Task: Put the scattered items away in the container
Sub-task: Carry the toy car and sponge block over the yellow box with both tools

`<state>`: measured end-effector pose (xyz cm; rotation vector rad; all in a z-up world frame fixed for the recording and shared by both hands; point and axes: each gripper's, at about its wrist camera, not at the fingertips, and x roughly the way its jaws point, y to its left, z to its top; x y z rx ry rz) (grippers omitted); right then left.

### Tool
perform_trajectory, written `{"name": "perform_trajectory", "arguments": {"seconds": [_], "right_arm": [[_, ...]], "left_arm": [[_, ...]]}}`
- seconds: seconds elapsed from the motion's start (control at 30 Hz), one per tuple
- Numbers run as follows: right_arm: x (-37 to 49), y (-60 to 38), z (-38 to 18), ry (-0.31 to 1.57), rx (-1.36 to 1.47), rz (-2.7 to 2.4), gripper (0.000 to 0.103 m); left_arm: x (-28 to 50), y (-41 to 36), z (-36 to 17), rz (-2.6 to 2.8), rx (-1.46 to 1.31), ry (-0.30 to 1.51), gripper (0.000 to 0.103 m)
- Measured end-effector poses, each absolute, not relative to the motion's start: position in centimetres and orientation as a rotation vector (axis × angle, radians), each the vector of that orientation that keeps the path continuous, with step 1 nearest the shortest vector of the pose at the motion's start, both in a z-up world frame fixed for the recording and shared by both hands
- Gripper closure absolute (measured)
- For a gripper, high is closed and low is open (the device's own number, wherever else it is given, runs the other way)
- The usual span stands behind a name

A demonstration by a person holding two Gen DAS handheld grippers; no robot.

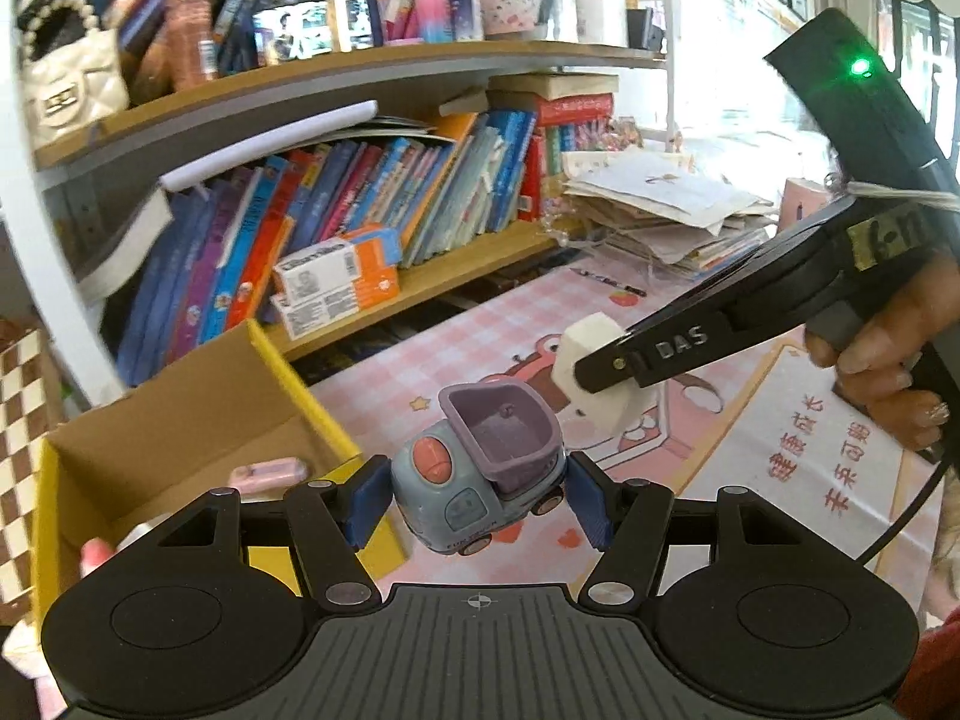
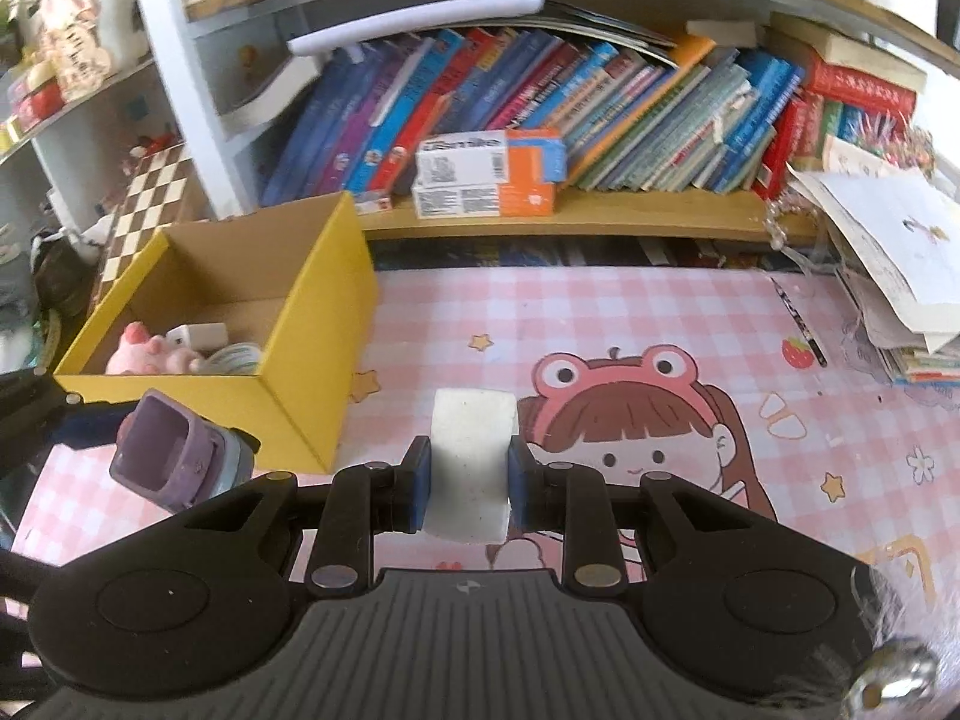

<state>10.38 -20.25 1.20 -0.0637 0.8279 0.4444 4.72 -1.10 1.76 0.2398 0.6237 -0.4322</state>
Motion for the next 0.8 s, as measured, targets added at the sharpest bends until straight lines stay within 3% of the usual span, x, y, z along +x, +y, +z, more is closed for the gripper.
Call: {"name": "perform_trajectory", "arguments": {"seconds": [0.8], "right_arm": [[8.3, -11.3, 5.6, 0.732, -0.202, 0.602, 0.079]], "left_arm": [[3.4, 8.6, 5.0, -0.209, 0.162, 0.544, 0.04]]}}
